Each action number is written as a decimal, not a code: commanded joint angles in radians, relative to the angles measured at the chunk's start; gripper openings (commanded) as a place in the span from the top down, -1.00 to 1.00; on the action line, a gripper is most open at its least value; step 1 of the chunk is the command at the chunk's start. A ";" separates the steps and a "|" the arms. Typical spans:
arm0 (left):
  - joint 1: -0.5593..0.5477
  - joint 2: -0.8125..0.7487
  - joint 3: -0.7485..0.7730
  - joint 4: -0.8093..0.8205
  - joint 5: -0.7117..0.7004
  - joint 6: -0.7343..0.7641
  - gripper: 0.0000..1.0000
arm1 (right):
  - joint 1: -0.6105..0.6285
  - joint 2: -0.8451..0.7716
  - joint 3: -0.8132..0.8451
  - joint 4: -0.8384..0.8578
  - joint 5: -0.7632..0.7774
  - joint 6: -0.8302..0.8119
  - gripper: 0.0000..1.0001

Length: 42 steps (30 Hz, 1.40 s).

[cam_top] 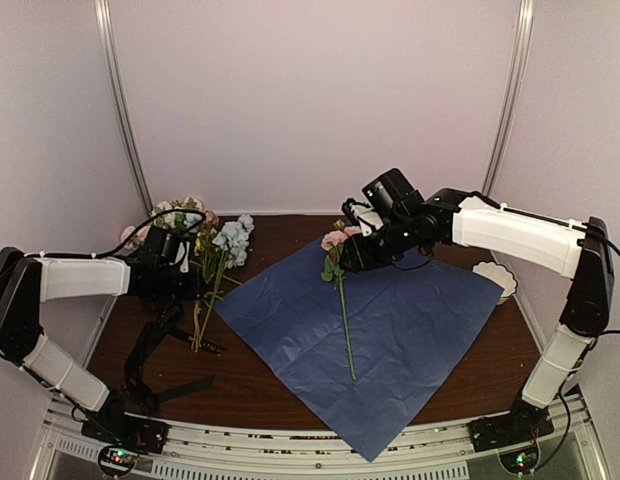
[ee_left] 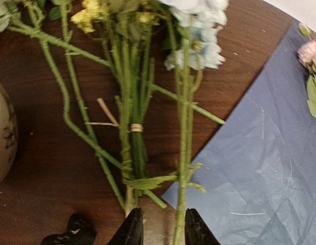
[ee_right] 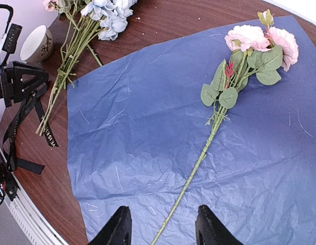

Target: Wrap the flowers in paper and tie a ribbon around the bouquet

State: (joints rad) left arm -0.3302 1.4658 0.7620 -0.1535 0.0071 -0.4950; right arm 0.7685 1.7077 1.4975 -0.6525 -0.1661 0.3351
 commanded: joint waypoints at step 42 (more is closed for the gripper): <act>-0.328 -0.378 -0.076 0.595 0.297 0.085 1.00 | 0.080 -0.124 -0.125 0.758 -0.424 0.176 0.02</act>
State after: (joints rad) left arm -0.5823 1.0683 0.6357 0.1867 0.1642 -0.4229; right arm 0.8047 1.6009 1.3857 -0.3218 -0.4179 0.3801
